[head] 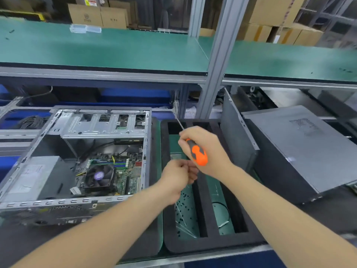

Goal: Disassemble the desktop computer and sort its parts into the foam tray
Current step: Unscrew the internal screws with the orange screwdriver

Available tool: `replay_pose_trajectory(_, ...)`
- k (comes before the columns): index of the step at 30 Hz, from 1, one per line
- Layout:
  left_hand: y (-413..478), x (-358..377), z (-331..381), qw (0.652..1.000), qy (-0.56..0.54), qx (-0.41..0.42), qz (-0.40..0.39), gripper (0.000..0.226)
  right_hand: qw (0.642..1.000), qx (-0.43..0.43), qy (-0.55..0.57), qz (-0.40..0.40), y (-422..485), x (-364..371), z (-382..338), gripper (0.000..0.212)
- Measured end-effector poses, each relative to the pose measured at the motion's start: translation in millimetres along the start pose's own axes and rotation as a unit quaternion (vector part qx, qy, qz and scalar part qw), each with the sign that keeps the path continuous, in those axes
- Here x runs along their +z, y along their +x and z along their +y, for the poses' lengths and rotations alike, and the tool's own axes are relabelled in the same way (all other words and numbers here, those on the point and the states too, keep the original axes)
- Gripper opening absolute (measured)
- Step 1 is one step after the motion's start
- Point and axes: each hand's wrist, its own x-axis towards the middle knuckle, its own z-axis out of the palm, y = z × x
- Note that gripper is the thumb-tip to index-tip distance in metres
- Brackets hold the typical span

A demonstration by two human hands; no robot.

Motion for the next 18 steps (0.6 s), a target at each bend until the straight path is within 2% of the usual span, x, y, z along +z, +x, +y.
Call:
replay_pose_trajectory(3, 24.5, 13.5, -50.8, 0.994, -0.016, -0.067, 0.081, 0.039, 0.999, 0.027, -0.011, -0.032, -37.6, 19.1, 22.9, 0.006)
replay_pose_trajectory(6, 49.0, 13.4, -86.9, 0.981, -0.048, -0.144, 0.121, 0.038, 0.995, 0.063, -0.034, -0.074, -73.6, 34.5, 45.6, 0.015)
replay_pose_trajectory(7, 55.8, 14.1, -92.9, 0.980, -0.041, -0.154, 0.121, 0.036, 0.992, 0.068, -0.050, -0.099, -84.6, 38.4, 53.2, 0.020)
replay_pose_trajectory(10, 73.3, 19.3, -99.6, 0.976, -0.023, -0.183, 0.116, 0.024, 0.973, 0.101, -0.100, -0.181, -115.0, 49.7, 75.0, 0.015)
replay_pose_trajectory(12, 83.5, 21.4, -101.8, 0.973, -0.015, -0.200, 0.112, 0.026, 0.957, 0.127, -0.118, -0.232, -131.8, 58.2, 85.1, 0.030)
replay_pose_trajectory(15, 93.0, 20.4, -108.5, 0.970, 0.003, -0.216, 0.114, 0.025, 0.950, 0.132, -0.130, -0.252, -148.6, 67.6, 93.2, 0.037)
replay_pose_trajectory(18, 94.1, 21.7, -104.6, 0.963, -0.003, -0.253, 0.090, 0.030, 0.956, 0.178, -0.066, -0.224, -154.6, 73.3, 94.2, 0.036)
